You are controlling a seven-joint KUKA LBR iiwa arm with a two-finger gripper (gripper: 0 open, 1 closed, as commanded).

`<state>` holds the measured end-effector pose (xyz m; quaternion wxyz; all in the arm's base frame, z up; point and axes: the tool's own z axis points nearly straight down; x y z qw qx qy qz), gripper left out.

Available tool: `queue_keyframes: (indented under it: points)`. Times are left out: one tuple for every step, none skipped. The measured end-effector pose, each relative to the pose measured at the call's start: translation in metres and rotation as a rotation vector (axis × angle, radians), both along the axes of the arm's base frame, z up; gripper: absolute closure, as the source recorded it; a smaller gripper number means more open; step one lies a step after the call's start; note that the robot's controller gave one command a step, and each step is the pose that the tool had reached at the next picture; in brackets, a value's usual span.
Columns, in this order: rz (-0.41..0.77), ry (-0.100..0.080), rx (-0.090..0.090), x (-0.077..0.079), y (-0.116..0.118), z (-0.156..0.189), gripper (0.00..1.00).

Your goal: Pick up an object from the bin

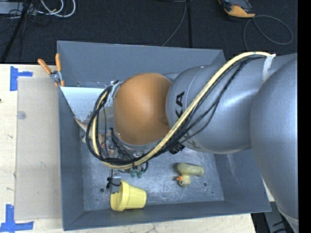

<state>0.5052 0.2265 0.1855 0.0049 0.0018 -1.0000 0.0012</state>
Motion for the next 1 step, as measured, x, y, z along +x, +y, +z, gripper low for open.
queue_keyframes:
  points:
    - [-0.005,-0.007,0.002,0.0019,-0.0014,0.0046,0.0]
